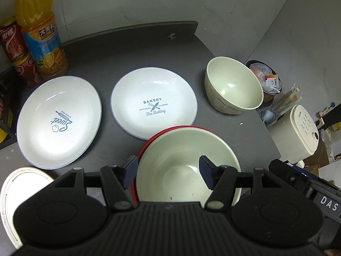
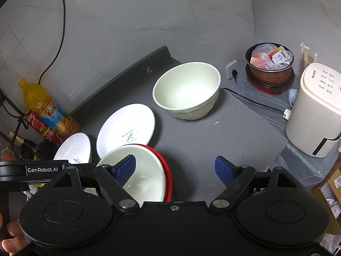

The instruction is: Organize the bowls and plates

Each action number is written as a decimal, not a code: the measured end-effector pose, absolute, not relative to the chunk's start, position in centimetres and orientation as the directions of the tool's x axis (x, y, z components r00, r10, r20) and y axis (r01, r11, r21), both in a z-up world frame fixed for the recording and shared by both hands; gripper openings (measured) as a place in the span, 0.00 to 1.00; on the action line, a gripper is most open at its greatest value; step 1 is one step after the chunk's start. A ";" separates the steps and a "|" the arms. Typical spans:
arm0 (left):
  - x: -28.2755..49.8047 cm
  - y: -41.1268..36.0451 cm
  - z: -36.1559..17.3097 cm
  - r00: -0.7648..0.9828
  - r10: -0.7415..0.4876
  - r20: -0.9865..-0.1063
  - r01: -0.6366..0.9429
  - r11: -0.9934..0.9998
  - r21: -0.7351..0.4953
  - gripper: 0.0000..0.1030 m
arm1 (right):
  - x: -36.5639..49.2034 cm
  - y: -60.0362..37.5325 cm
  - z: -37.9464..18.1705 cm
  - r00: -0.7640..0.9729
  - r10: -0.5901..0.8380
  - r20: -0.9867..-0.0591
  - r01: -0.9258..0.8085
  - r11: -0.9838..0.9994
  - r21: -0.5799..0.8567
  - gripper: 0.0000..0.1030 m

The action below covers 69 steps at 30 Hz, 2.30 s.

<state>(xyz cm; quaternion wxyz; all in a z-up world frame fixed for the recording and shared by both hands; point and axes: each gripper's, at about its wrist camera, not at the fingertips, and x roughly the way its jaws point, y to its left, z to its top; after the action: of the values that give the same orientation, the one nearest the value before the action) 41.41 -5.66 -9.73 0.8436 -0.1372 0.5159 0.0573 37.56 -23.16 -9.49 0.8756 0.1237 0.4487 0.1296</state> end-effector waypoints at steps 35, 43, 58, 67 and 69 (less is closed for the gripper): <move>53.2 -10.8 -13.0 0.514 0.006 -0.858 -0.424 0.871 -0.248 0.58 | 50.1 -28.3 -13.8 0.497 0.396 -0.772 -0.136 0.914 0.381 0.63; 56.6 -10.8 -15.0 0.484 0.012 -0.875 -0.479 0.841 -0.254 0.56 | 53.6 -27.6 -15.8 0.463 0.402 -0.790 -0.089 0.908 0.409 0.59; 61.2 -10.5 -20.4 0.360 -0.089 -0.929 -0.571 0.766 -0.295 0.16 | 57.6 -27.5 -21.3 0.315 0.428 -0.847 0.090 0.875 0.476 0.26; 60.6 -11.0 -19.9 0.375 -0.123 -0.919 -0.541 0.776 -0.324 0.07 | 56.3 -28.1 -20.0 0.368 0.419 -0.830 0.055 0.882 0.469 0.17; 60.2 -11.0 -19.3 0.388 -0.126 -0.913 -0.531 0.779 -0.333 0.07 | 56.0 -28.1 -19.4 0.378 0.419 -0.825 0.059 0.879 0.473 0.17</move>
<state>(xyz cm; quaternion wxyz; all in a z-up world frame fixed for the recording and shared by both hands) 60.19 -10.99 -19.26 0.7749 -0.3054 0.5377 0.1307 55.96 -28.12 -19.45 0.8008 0.2190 0.5461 0.1123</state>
